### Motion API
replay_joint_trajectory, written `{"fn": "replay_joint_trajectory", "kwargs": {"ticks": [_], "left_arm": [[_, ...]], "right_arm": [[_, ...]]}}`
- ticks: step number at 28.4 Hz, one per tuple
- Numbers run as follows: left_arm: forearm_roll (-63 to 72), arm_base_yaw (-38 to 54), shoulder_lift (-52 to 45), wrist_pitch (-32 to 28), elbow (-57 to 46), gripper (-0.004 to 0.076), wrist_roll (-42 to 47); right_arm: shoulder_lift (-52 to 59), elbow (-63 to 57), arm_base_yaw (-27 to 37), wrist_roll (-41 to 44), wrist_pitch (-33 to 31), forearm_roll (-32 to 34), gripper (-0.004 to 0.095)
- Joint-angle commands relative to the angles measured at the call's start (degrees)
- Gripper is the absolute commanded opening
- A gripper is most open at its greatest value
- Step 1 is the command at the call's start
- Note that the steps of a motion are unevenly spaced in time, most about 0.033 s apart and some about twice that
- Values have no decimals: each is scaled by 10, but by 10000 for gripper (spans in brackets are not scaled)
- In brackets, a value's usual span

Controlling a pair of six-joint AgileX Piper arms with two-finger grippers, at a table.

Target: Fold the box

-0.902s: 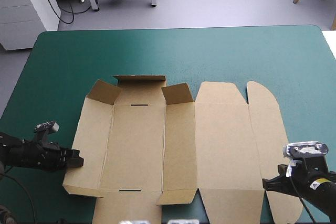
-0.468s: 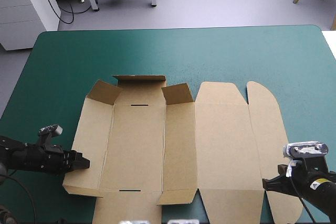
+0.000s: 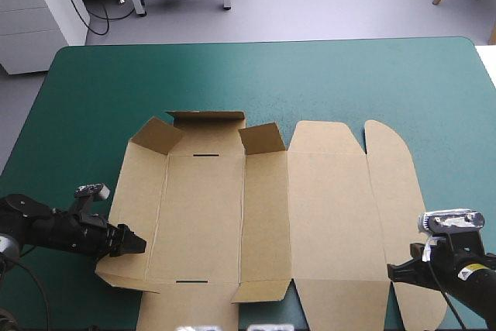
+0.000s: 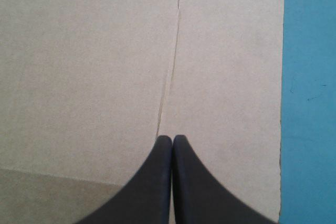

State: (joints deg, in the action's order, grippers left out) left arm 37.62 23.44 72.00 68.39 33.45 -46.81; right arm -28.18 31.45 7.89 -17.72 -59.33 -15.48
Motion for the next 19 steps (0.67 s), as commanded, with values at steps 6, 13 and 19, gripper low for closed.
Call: {"fn": "replay_joint_trajectory", "kwargs": {"ticks": [6,13,19], "left_arm": [[19,-5,-8,48,10,210,2],[11,-6,-8,51,10,-10,36],[-35,-64,-8,48,48,-10,57]], "right_arm": [[-2,14,-1,-4,27,-6,-19],[-2,14,-1,-4,27,-6,-19],[-2,14,-1,-4,27,-6,-19]]}}
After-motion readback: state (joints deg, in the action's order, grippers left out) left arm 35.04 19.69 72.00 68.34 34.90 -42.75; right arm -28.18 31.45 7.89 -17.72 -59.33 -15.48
